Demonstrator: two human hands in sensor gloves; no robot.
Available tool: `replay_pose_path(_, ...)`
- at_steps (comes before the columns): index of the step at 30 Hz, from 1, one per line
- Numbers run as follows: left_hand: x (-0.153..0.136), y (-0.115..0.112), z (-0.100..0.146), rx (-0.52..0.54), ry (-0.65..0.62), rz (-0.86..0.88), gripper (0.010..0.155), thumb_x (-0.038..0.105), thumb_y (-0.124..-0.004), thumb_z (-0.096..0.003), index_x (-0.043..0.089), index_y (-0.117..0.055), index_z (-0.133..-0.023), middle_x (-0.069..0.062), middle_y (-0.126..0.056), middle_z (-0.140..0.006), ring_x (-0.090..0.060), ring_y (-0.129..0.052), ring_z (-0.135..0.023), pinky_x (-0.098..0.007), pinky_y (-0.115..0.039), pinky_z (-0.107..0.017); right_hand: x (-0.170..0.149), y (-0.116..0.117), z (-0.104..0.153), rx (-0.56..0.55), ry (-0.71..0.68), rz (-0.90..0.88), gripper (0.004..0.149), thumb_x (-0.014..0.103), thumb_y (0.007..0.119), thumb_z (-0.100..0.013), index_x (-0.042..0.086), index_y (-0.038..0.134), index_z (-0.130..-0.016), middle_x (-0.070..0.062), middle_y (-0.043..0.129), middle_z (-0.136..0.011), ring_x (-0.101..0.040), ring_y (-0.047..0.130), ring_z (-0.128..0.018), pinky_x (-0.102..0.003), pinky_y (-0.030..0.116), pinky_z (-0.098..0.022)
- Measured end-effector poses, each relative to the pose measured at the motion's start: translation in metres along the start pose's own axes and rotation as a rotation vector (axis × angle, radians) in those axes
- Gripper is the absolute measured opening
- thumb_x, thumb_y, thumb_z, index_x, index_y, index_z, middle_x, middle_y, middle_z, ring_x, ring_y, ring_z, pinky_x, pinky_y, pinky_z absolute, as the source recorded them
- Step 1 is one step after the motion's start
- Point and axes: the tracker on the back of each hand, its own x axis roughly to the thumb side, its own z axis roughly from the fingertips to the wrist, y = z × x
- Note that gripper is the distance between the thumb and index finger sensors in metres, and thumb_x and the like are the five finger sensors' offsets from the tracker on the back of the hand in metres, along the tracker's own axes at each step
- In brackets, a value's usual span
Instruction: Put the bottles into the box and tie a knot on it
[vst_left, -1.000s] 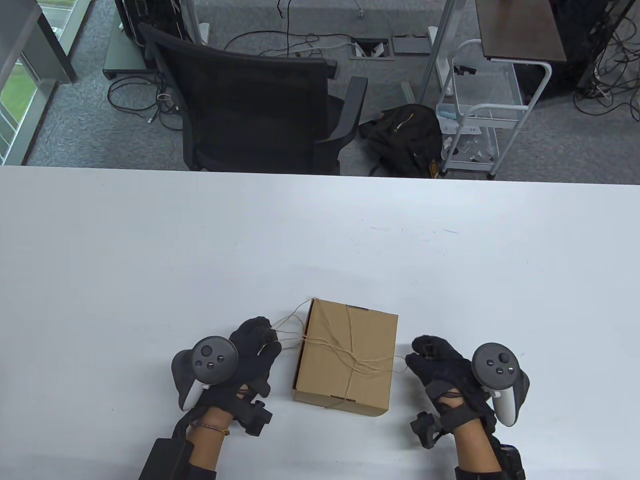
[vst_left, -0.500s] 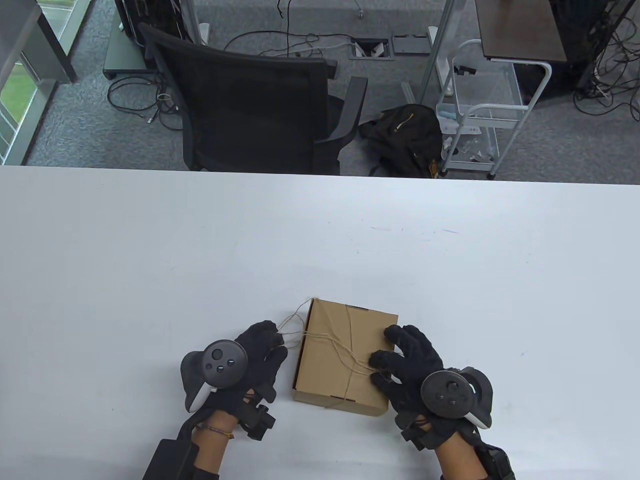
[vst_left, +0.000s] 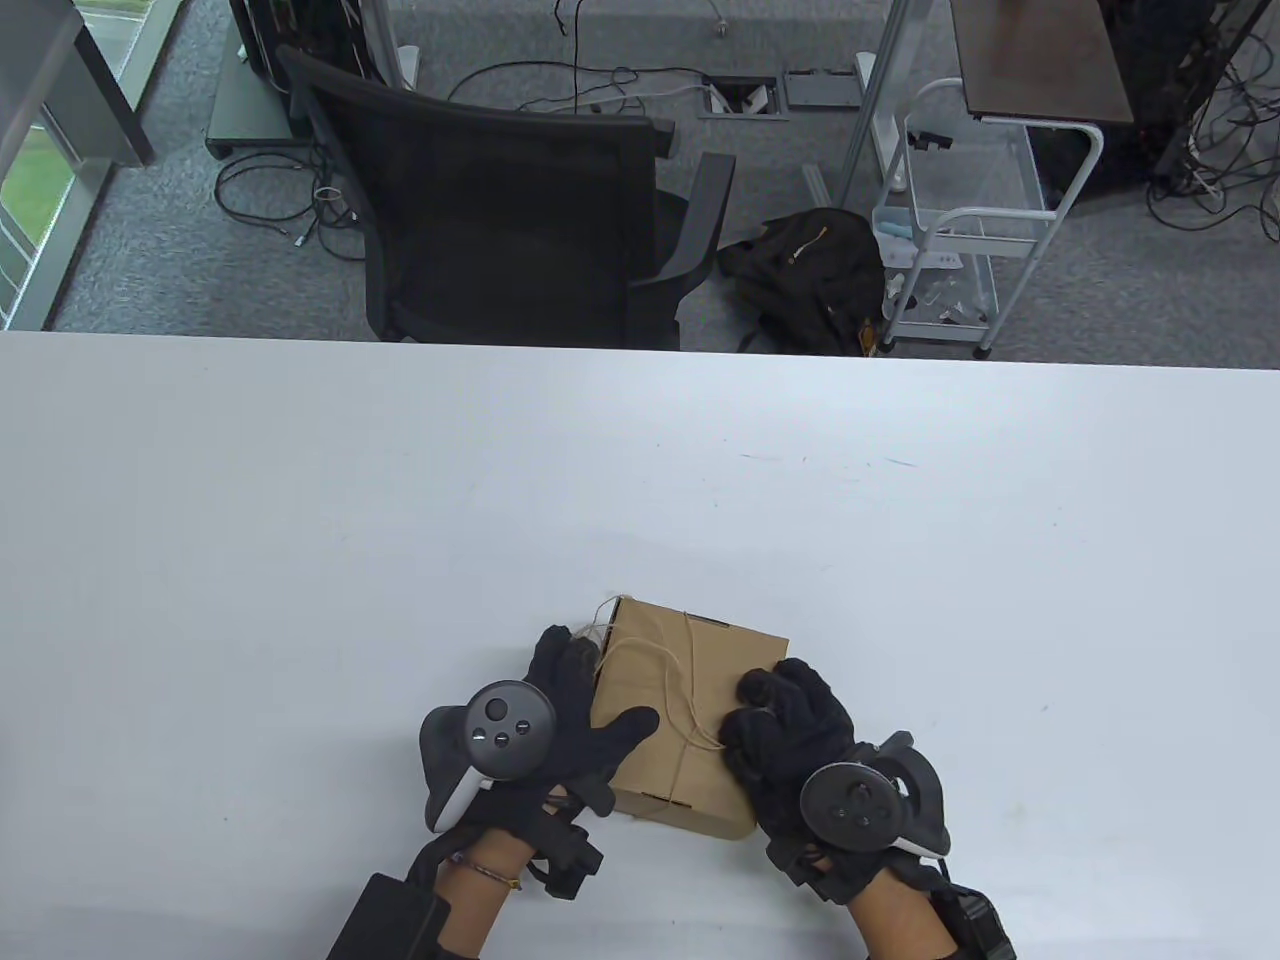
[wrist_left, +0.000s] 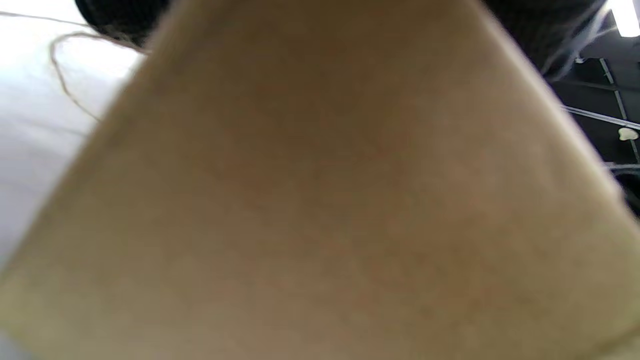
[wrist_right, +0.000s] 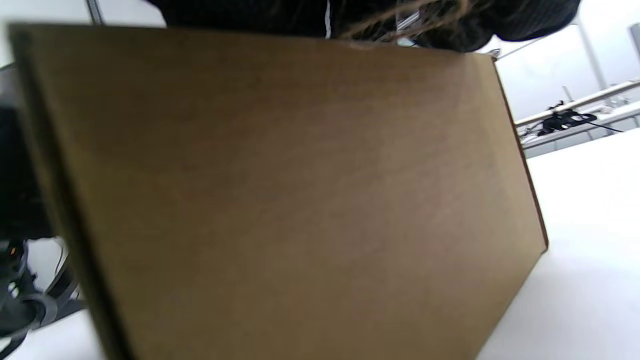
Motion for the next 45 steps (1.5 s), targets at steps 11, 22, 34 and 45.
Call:
replay_pose_path(11, 0.002, -0.008, -0.001, -0.074, 0.077, -0.014, 0.109, 0.066, -0.080, -0.0500, -0.004, -0.030, -0.117, -0.042, -0.028, -0.121, -0.066, -0.061, -0.101, -0.070, -0.066, -0.066, 0.007, -0.004, -0.003, 0.015, -0.091, -0.091, 0.043, 0.031, 0.086, -0.041, 0.000, 0.086, -0.070, -0.020, 0.070, -0.095, -0.050, 0.062, -0.088, -0.081, 0.056, -0.056)
replay_pose_path(22, -0.009, -0.008, -0.002, -0.097, 0.120, 0.158, 0.102, 0.058, -0.084, -0.0525, -0.001, -0.031, -0.117, -0.040, -0.029, -0.121, -0.064, -0.062, -0.102, -0.069, -0.065, -0.067, -0.017, -0.023, 0.003, 0.083, 0.003, -0.517, 0.043, 0.026, 0.086, -0.043, -0.002, 0.084, -0.075, -0.024, 0.066, -0.098, -0.054, 0.059, -0.088, -0.077, 0.054, -0.060)
replay_pose_path(34, -0.022, -0.007, -0.003, -0.123, 0.161, 0.313, 0.094, 0.051, -0.081, -0.0546, 0.001, -0.033, -0.117, -0.039, -0.035, -0.121, -0.064, -0.066, -0.099, -0.067, -0.068, -0.066, -0.070, -0.045, 0.025, -0.220, 0.226, -0.957, 0.042, 0.027, 0.078, -0.047, 0.001, 0.076, -0.079, -0.027, 0.083, -0.086, -0.048, 0.090, -0.067, -0.068, 0.072, -0.053)
replay_pose_path(45, -0.022, -0.008, -0.002, -0.129, 0.167, 0.329, 0.094, 0.052, -0.080, -0.0550, 0.001, -0.032, -0.117, -0.039, -0.033, -0.121, -0.067, -0.062, -0.099, -0.069, -0.066, -0.066, -0.066, -0.039, 0.026, -0.255, 0.510, -0.255, 0.059, 0.012, 0.075, -0.043, 0.006, 0.065, -0.100, -0.034, 0.047, -0.104, -0.061, 0.053, -0.086, -0.074, 0.049, -0.060)
